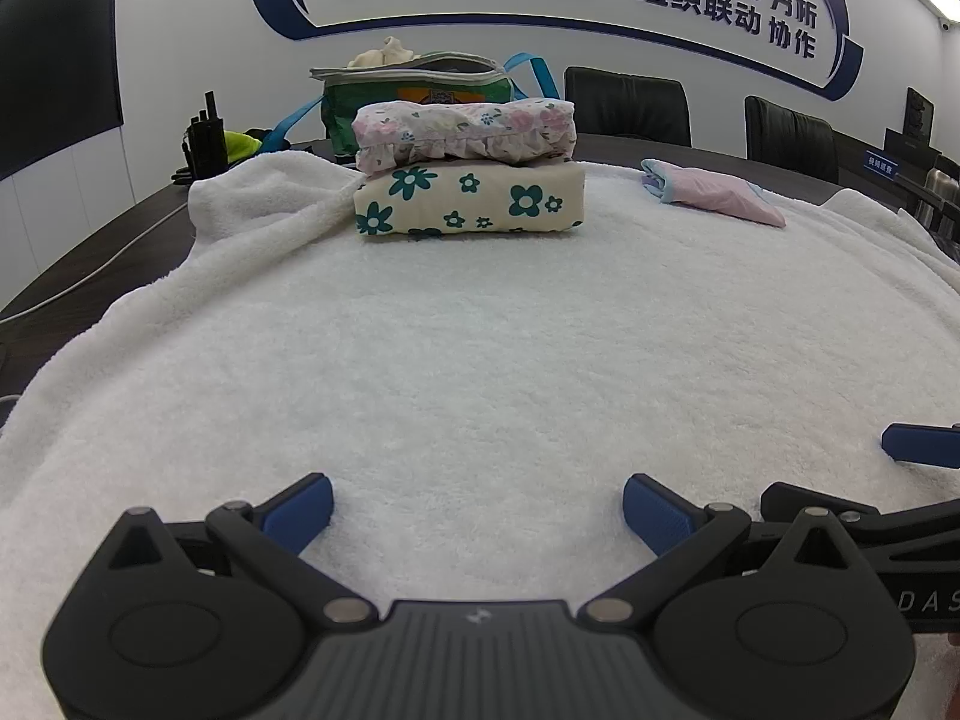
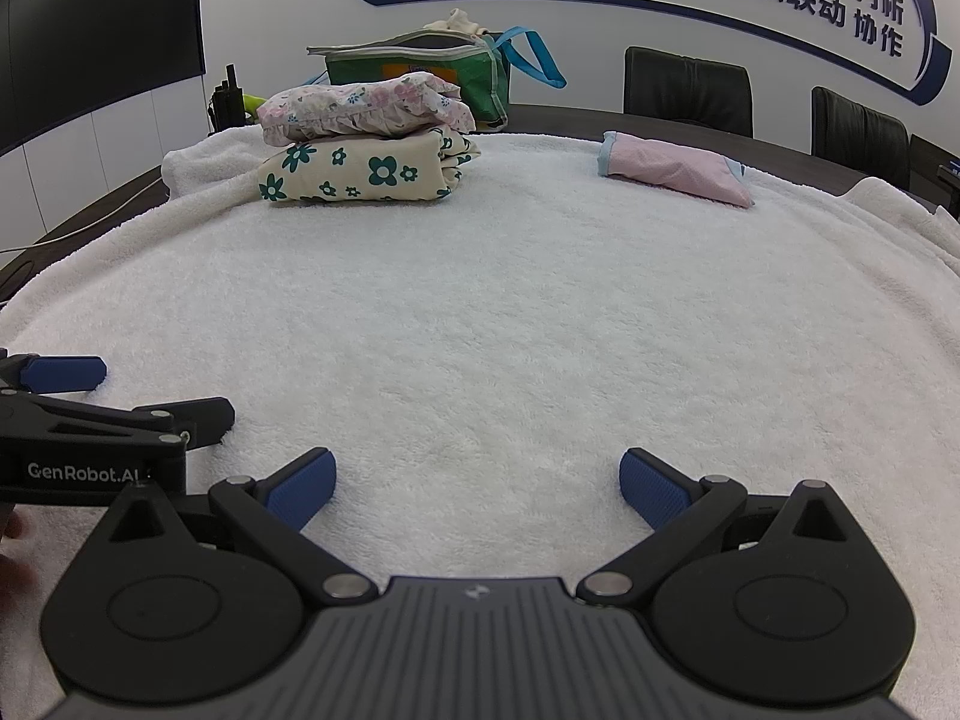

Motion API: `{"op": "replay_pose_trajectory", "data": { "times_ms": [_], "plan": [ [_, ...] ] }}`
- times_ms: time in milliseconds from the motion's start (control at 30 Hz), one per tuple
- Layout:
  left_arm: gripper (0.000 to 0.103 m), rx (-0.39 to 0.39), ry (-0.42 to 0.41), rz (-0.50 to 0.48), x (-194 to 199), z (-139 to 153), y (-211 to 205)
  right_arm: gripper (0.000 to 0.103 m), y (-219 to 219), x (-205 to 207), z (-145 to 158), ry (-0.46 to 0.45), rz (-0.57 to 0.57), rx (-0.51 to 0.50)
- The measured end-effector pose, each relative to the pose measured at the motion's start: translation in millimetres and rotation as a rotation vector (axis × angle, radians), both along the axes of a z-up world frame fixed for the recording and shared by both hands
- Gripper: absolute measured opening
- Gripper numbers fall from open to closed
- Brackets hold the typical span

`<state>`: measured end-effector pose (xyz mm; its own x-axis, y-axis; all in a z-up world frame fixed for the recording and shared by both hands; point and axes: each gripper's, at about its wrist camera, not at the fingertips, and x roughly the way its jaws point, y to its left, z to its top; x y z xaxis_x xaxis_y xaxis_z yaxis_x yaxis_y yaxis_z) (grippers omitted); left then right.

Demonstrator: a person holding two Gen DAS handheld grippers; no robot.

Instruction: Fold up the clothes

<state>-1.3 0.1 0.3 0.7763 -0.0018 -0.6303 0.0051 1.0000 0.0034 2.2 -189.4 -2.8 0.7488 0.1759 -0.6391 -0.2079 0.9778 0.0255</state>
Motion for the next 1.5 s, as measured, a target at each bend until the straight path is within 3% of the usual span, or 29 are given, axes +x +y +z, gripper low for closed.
{"op": "replay_pose_trajectory", "data": {
  "times_ms": [1500],
  "plan": [
    [0.103, 0.014, 0.017, 0.000, -0.3, -0.1, -2.1, 0.102, 0.6, -0.3, 0.6, -0.002, 0.000, -0.003]
  ]
}}
